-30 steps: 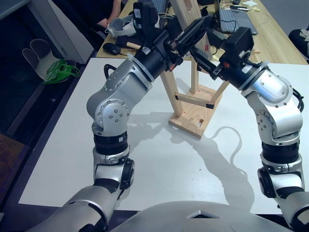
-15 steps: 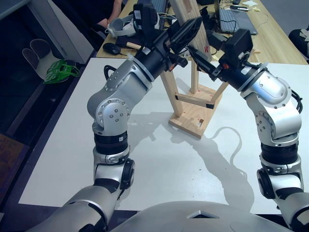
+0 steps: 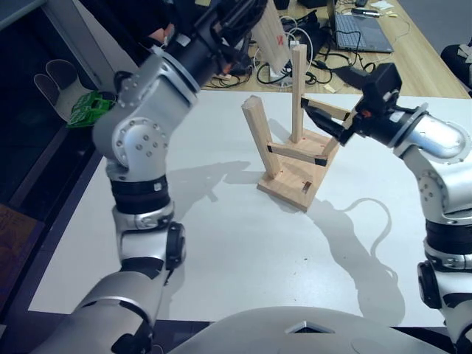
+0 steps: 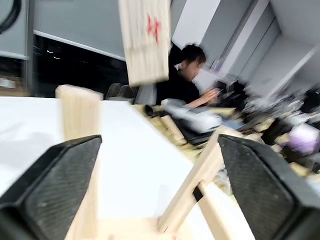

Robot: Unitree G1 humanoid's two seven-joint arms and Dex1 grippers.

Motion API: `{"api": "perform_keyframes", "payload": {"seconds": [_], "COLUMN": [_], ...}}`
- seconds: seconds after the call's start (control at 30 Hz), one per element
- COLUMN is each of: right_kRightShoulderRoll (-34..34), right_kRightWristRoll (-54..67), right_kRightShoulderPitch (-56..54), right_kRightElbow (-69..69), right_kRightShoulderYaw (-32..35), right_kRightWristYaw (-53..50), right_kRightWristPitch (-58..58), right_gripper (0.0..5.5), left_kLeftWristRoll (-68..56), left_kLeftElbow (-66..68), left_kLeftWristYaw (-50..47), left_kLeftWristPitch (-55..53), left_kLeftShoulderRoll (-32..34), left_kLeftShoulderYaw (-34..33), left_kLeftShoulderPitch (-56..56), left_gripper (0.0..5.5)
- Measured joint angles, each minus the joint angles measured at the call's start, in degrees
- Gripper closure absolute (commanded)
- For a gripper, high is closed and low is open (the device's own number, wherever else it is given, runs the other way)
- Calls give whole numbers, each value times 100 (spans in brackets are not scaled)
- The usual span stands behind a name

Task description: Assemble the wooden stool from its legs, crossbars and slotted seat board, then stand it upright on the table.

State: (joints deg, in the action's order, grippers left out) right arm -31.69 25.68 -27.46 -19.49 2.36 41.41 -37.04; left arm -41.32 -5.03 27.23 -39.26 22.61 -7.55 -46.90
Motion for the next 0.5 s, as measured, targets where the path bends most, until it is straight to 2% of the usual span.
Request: {"api": "perform_keyframes", "payload": {"seconds": [0.13, 0.17, 0.23, 0.4, 0.5], "right_kRightShoulderRoll": [-76, -64, -35, 16, 49], "right_kRightWristRoll": [1390, 1834, 2313, 2705, 2734], "right_kRightShoulderPitch": [-239, -498, -901, -1666, -1846], "right_kRightElbow": [-243, -271, -260, -250, -253], "right_kRightShoulderYaw": [653, 834, 1021, 767, 453], "right_kRightWristYaw": [127, 56, -62, -189, -77], "right_kRightWristPitch": [-1047, -1326, -1604, -1796, -1787], "right_gripper": [124, 124, 124, 124, 124], "left_kLeftWristRoll": [181, 251, 343, 818, 1126], "left_kLeftElbow": [348, 367, 370, 365, 521], "left_kLeftWristYaw": [1662, 2354, 3156, 4639, 5091], "left_kLeftWristPitch": [30, 48, 66, 260, 448], "left_kLeftShoulderRoll": [931, 1179, 1458, 1957, 1995], "left_kLeftShoulderYaw": [394, 660, 1006, 1766, 2029], "left_kLeftShoulderPitch": [-351, -420, -456, -547, -599], "left_gripper": [449, 449, 449, 449, 449]}}
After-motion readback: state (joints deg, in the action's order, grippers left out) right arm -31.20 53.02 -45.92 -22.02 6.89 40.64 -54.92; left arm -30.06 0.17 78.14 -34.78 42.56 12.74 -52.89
